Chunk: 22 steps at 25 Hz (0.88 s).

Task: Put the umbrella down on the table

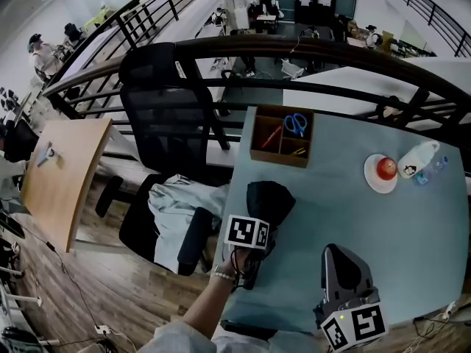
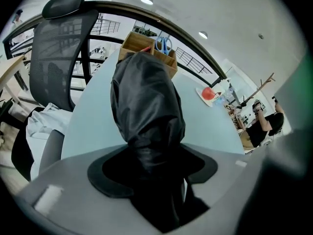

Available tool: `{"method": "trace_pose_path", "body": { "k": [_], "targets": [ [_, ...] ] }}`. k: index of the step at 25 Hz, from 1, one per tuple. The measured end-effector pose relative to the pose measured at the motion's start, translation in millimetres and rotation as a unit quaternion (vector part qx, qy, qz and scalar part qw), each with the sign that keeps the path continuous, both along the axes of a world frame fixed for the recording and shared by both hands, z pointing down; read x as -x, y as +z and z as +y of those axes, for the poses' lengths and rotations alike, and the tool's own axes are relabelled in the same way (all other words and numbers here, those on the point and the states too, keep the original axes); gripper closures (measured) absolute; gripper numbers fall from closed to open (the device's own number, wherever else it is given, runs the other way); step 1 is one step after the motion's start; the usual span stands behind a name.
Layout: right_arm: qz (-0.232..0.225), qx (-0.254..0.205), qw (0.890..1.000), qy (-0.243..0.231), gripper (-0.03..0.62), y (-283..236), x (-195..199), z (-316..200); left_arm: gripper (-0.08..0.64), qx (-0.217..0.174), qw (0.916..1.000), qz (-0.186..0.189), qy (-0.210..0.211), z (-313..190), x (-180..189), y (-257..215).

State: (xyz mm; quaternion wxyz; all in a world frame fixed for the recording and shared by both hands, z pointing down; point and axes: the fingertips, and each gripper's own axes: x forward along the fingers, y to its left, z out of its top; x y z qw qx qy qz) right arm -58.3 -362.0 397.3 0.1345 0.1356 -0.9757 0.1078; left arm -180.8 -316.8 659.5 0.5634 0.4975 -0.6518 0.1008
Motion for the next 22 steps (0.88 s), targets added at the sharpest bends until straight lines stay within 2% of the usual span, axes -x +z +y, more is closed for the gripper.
{"method": "trace_pose_path", "body": {
  "k": [9,19,22],
  "targets": [
    [0.004,0.004,1.000,-0.012,0.592,3,5,-3,0.282,0.012,0.9999,-0.006,-0.001,-6,3,7],
    [0.003,0.001,1.000,-0.016,0.592,3,8,7,0.282,-0.039,0.9990,-0.017,-0.013,-8,9,-19],
    [0.002,-0.001,1.000,-0.015,0.592,0,10,13,0.284,-0.055,0.9978,-0.034,-0.012,-7,13,-32]
  ]
}}
